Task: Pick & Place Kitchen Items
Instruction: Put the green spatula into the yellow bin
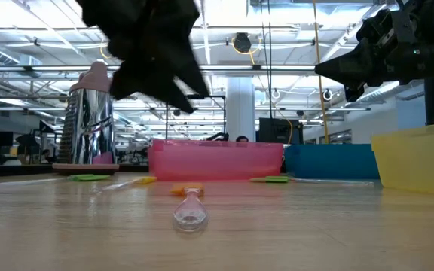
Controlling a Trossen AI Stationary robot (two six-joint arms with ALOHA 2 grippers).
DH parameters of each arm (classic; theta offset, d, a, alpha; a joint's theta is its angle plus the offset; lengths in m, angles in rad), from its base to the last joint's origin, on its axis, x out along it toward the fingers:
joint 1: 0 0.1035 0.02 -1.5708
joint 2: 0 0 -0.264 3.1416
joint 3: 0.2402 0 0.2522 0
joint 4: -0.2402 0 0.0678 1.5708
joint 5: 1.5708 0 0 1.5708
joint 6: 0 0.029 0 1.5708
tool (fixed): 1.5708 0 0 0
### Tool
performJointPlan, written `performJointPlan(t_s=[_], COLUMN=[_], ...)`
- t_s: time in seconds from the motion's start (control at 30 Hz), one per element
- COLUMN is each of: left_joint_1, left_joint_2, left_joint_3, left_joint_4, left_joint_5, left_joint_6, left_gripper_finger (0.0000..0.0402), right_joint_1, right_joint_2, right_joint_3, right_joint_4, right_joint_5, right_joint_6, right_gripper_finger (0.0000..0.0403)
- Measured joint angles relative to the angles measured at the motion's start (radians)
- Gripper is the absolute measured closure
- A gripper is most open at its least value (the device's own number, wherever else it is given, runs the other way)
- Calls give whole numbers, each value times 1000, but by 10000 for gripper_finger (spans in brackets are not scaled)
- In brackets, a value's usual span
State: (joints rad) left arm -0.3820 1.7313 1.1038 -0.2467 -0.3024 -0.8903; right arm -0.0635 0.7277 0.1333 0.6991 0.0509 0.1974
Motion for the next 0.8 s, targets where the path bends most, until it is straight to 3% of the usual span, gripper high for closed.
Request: performJointPlan(t_s=[0.3,0.47,0.63,0.8], left_joint_1=[6,36,110,209], left_joint_2=[0,0,0,0], left_joint_3=[0,0,0,-19], left_joint_4=[-392,-612,-750,-732], left_joint_5=[61,-82,-75,-39], left_joint_6=[-250,-360,-312,-240], left_gripper_finger=[234,234,234,234], right_joint_1=[0,0,0,0], right_joint_2=[0,0,0,0], right_joint_3=[0,0,0,0], right_joint_4=[3,37,16,-4], right_joint_5=[0,0,0,0], right_joint_6=[0,-1,0,0], right_gripper_finger=[399,399,399,399])
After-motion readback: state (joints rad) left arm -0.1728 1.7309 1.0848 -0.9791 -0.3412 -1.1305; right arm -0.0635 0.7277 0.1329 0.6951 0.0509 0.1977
